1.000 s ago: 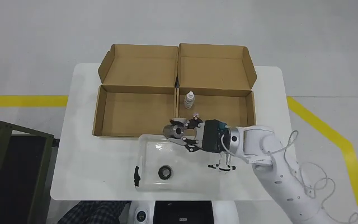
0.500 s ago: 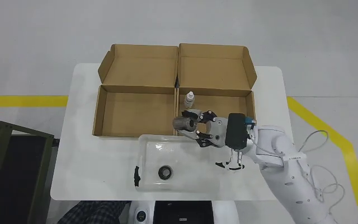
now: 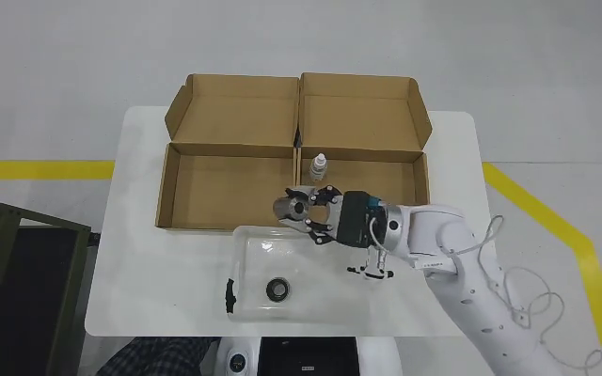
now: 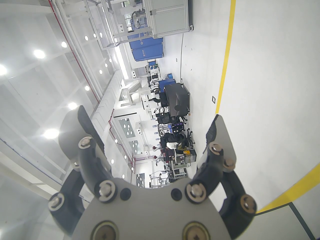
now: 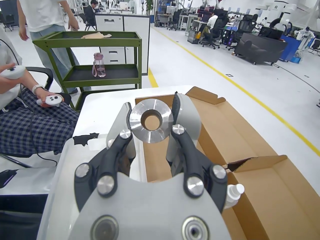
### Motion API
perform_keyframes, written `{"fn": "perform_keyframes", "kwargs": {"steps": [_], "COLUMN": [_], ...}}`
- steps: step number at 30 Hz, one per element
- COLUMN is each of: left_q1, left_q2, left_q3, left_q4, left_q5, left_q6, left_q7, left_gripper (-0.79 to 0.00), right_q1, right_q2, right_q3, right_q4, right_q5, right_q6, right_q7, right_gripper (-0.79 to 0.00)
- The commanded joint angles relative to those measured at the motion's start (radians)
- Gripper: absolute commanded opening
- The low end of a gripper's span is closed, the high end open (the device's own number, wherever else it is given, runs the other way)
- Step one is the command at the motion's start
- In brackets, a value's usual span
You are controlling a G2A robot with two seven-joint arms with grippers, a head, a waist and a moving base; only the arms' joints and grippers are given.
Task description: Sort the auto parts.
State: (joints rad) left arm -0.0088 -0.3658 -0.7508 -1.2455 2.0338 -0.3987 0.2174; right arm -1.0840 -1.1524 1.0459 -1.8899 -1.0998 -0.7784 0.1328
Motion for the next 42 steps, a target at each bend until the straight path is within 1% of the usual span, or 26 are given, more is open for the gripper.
{"fn": "perform_keyframes", "kwargs": {"steps": [1,9,20,26,34,42], "left_q1": [0.000,0.000,0.000,0.000,0.000,0.000], "left_q2": [0.000,0.000,0.000,0.000,0.000,0.000], "left_q3": [0.000,0.000,0.000,0.000,0.000,0.000], "left_q4": [0.000,0.000,0.000,0.000,0.000,0.000], "left_q5": [0.000,0.000,0.000,0.000,0.000,0.000], "left_q6": [0.000,0.000,0.000,0.000,0.000,0.000], "left_q7": [0.000,0.000,0.000,0.000,0.000,0.000], "left_gripper": [0.000,0.000,0.000,0.000,0.000,0.000], "right_q1": [0.021,0.110,0.181,0.241,0.332,0.407], "right_q2": [-0.006,-0.035,-0.062,-0.085,-0.126,-0.171], "right_q3": [-0.031,-0.138,-0.204,-0.245,-0.305,-0.366], "right_q4": [0.012,0.087,0.155,0.224,0.326,0.443], "right_q5": [-0.023,-0.088,-0.163,-0.171,-0.154,-0.134], "right_q6": [0.018,0.089,0.180,0.229,0.296,0.339], "right_q7": [0.010,0.047,0.150,0.206,0.266,0.297], "right_gripper": [-0.785,-0.785,-0.785,-0.785,-0.785,-0.785]}}
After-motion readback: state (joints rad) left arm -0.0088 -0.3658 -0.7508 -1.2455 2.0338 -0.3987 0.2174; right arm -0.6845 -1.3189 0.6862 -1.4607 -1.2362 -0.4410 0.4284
